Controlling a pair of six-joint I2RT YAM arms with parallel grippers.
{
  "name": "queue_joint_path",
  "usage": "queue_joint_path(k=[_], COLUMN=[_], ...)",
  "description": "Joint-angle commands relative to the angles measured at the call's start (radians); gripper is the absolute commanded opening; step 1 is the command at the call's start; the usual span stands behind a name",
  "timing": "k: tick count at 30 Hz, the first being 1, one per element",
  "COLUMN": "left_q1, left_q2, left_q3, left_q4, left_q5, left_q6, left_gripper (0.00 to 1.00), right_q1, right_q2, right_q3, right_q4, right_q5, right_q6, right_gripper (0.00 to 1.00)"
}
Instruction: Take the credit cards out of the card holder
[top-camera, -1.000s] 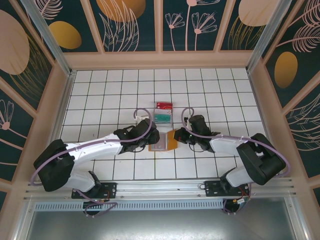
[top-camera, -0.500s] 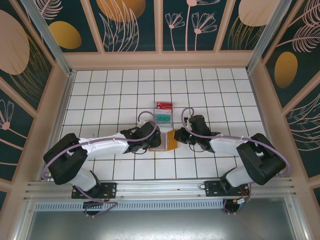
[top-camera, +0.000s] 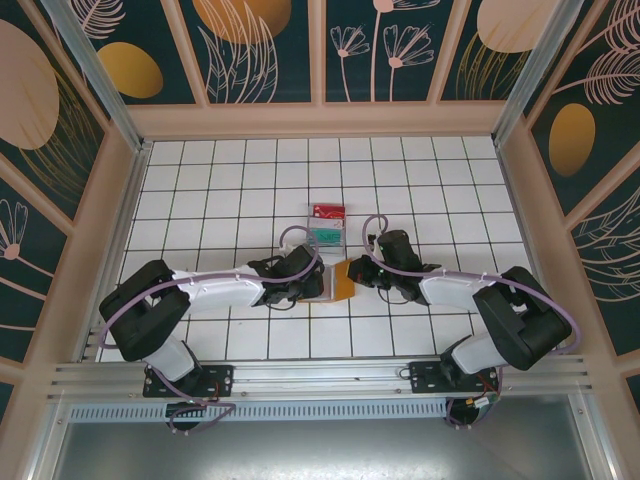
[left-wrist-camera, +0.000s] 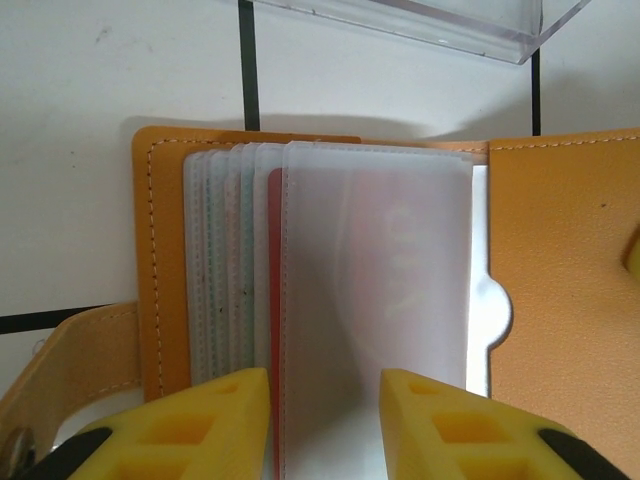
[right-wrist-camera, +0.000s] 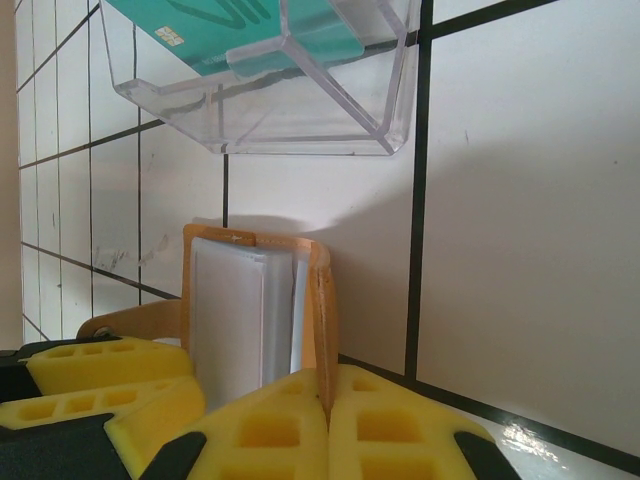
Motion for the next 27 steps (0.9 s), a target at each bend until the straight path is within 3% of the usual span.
queue_joint_path(k=[1,12,22,27], left_q1=[0.005,0.005,0.005,0.004], left_q2=[0.015,-0.034,-0.046,-0.017], left_q3=[-0.001,-0.039,-0.002,0.042], left_q4=[0.01,0.147,0.167,0.203], left_q5=[0.015,0.106,0.134,0.208], left_q6=[-0.005,0.046,0.086,0.123], left_gripper=[0.37,0.38,0.42,0.37], right_q1=[0.009,0.009,0.01,0.01], right_q2=[0.011,0.021,0.023,0.024], right_q3=[-0.007,-0.006,-0.007,-0.007], right_q4=[0.024,0.028,0.026,0.024], right_q5=[-0.009,-0.01,-0.006,-0.001], right_q6=[0.008,0.007,0.007,0.006], right_gripper=[0.0,0.0,0.0,0.0])
